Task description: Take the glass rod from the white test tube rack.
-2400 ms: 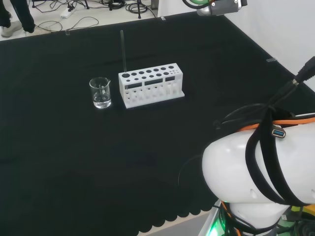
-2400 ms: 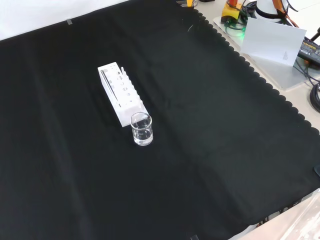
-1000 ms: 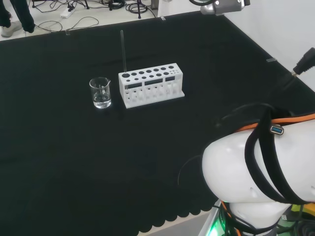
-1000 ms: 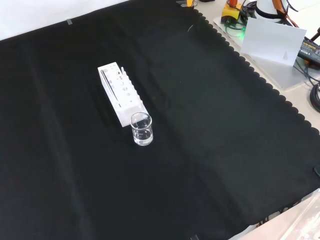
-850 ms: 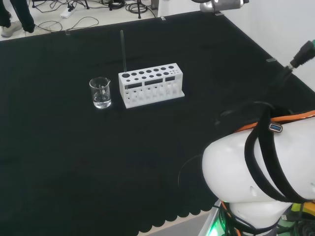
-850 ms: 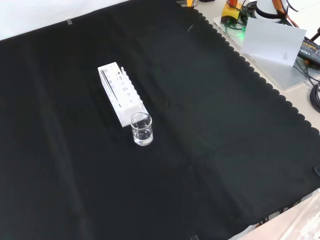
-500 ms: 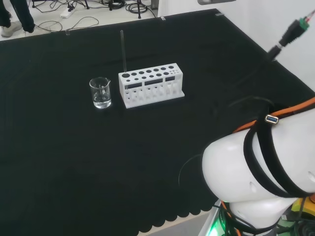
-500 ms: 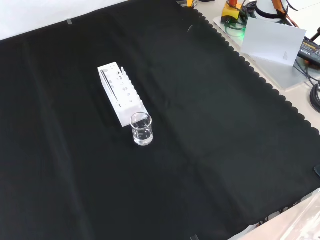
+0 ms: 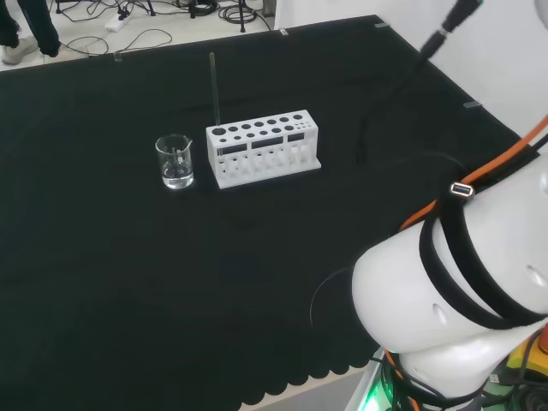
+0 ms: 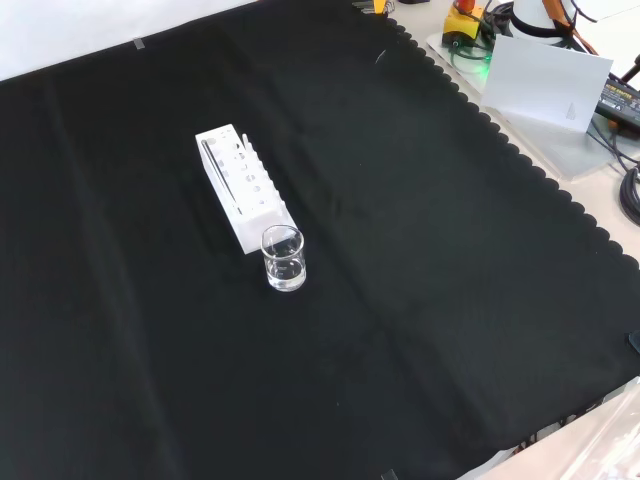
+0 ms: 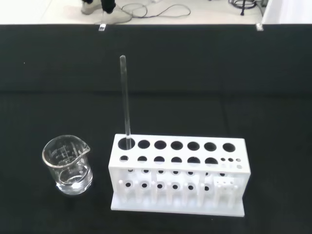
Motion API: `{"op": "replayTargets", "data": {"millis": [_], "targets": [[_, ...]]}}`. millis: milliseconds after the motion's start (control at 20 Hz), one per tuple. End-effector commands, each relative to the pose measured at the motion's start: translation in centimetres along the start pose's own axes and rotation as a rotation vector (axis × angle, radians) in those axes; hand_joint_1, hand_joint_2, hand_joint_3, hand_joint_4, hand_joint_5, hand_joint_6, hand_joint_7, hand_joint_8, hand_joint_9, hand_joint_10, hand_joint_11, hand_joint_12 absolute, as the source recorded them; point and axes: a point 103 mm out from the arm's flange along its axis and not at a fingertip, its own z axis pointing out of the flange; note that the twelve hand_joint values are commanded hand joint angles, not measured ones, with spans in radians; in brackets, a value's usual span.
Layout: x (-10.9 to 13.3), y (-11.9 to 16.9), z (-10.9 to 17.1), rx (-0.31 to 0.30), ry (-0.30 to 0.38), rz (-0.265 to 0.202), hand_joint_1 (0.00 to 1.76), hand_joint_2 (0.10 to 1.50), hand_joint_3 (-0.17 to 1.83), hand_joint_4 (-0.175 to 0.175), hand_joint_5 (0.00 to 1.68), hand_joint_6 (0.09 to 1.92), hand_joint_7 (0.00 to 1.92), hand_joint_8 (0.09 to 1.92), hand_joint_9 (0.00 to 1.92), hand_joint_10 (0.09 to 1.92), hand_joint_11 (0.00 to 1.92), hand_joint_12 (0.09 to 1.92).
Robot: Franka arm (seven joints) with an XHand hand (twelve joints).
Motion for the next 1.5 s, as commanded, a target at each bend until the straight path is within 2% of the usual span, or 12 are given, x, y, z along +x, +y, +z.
{"op": "replayTargets", "data": {"millis": [50, 450, 1050, 1500], "targets": [[1.7, 5.7, 0.4, -0.01, -0.001, -0.065, 0.5, 0.92, 0.42, -0.147, 0.15, 0.09, 0.01, 0.77, 0.1, 0.86, 0.0, 1.22], [3.5, 11.1, 1.7, -0.016, 0.012, -0.121, 0.51, 0.92, 0.42, -0.137, 0.15, 0.09, 0.05, 0.8, 0.14, 0.86, 0.0, 1.24], [4.6, 17.7, 4.1, 0.008, -0.017, -0.147, 0.5, 0.92, 0.43, -0.142, 0.18, 0.09, 0.1, 0.82, 0.2, 0.86, 0.0, 1.29], [5.1, 20.6, 6.4, 0.037, -0.01, -0.159, 0.5, 0.92, 0.44, -0.148, 0.22, 0.09, 0.14, 0.83, 0.25, 0.85, 0.0, 1.33]]}}
